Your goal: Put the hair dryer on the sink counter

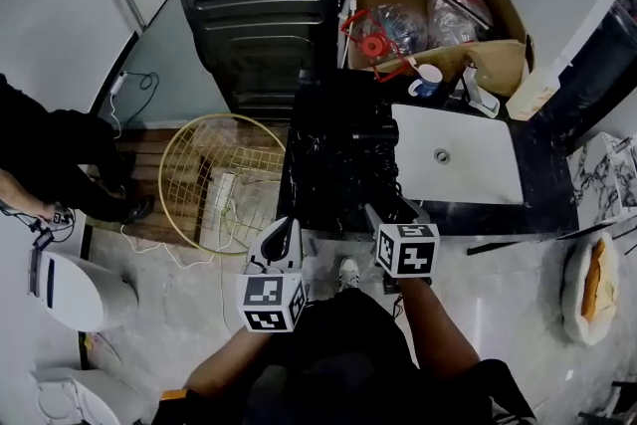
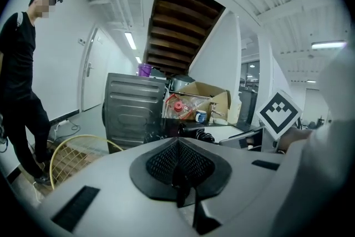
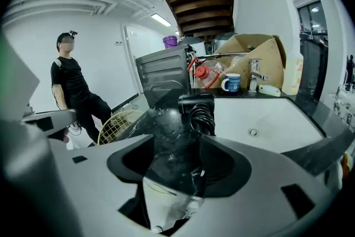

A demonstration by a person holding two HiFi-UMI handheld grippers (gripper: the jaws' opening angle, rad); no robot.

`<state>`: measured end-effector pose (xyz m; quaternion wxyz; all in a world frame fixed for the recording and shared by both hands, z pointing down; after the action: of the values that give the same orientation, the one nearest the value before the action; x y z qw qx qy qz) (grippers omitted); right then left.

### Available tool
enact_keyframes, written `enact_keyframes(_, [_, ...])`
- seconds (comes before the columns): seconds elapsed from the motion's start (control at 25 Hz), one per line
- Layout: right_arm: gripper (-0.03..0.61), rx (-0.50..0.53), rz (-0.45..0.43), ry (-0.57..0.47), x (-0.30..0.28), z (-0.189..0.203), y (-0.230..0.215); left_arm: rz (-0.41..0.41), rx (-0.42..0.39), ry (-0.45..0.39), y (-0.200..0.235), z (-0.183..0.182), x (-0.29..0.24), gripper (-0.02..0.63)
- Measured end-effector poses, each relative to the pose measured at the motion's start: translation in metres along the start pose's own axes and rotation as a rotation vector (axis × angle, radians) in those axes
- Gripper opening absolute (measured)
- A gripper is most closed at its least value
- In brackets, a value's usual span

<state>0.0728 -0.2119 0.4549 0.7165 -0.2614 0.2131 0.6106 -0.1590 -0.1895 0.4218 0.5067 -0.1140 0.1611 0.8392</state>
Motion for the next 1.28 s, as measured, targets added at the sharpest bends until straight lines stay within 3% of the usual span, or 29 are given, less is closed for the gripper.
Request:
enact_keyframes(0.44, [0.177,-0.059,0.054,-0.043,0.100,0.091,0.058,0.083,-0.002,0.008,-0.006,0.054,0.088,0.006])
enact_keyframes(0.72, [0.109,-0.098,0.034,-0.071,0.143,0.123,0.074,0.113,-0.002,0.017,-0.030,0.077,0.121,0.006])
enact_keyframes(0.96, [0.087,-0.092,0.026,-0.108,0.178,0.127,0.064,0.133,-0.006,0.007,-0.065,0.075,0.134,0.006])
enact_keyframes(1.28, [0.067,-0.096,0.049,-0.163,0.233,0.135,0.008,0.180,-0.054,-0.005,-0.143,0.066,0.125,0.006])
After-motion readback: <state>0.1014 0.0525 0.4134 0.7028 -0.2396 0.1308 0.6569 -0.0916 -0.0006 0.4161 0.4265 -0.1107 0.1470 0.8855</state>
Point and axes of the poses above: the fingertips, and each gripper's own axes: x backward along the fingers, y to its left, z out of its underside, the point moved 8 cm from there along x, backward along the fingers, and after that the axes turned 2 degrees about x, right-handed, at the moved point
